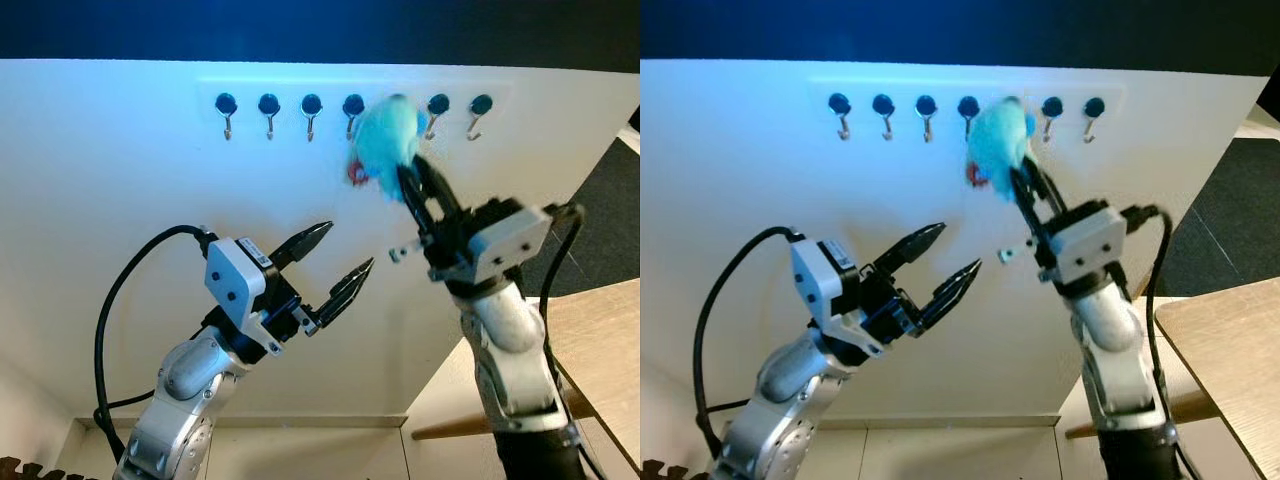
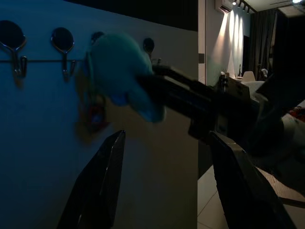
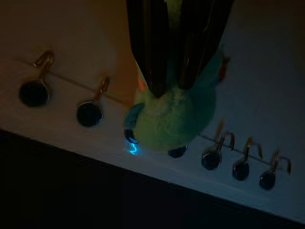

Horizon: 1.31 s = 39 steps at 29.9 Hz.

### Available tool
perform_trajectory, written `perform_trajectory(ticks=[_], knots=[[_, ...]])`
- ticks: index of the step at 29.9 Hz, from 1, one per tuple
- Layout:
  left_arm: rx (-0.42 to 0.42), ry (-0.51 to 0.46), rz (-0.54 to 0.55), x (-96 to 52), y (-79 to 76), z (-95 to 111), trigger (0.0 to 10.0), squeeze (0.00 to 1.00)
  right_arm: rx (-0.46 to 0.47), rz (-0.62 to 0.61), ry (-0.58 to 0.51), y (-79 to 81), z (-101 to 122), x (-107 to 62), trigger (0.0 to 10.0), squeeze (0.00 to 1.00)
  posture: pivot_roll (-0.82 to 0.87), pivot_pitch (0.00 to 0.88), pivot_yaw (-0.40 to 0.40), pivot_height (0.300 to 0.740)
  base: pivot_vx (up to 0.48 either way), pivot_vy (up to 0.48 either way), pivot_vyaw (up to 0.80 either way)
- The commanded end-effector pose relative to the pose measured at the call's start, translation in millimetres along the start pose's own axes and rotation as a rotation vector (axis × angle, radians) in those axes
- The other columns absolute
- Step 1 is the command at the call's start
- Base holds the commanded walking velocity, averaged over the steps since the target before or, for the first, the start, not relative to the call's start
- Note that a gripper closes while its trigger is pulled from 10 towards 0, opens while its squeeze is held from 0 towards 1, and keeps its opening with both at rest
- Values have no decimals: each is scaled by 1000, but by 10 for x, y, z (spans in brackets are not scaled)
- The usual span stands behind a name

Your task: Hang keys on a hook

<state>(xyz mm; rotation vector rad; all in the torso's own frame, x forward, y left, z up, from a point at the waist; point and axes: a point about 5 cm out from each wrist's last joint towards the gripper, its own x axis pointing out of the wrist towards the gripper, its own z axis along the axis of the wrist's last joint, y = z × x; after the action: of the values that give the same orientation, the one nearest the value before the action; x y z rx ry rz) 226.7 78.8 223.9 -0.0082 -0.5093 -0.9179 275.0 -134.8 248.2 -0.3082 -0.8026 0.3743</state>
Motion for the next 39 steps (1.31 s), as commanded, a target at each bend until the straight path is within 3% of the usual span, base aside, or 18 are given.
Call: perform_trajectory(ticks=[1, 25, 30, 39], knots=[[1, 8, -18, -1, -37, -1, 10000, 0, -2, 17, 22, 34, -49, -69, 10000, 0, 67, 97, -12, 740, 0, 0, 0], [0, 16, -16, -7, -55, 2, 10000, 0, 43, 117, 101, 331, -183, -341, 10000, 0, 67, 116, -15, 740, 0, 0, 0], [3, 7, -5, 3, -40, 14, 10000, 0, 67, 106, 41, 329, -85, -237, 10000, 0, 68, 113, -15, 740, 0, 0, 0], [10, -5, 7, 14, -3, 30, 10000, 0, 64, 62, -124, 170, 201, 142, 10000, 0, 70, 105, -16, 740, 0, 0, 0]])
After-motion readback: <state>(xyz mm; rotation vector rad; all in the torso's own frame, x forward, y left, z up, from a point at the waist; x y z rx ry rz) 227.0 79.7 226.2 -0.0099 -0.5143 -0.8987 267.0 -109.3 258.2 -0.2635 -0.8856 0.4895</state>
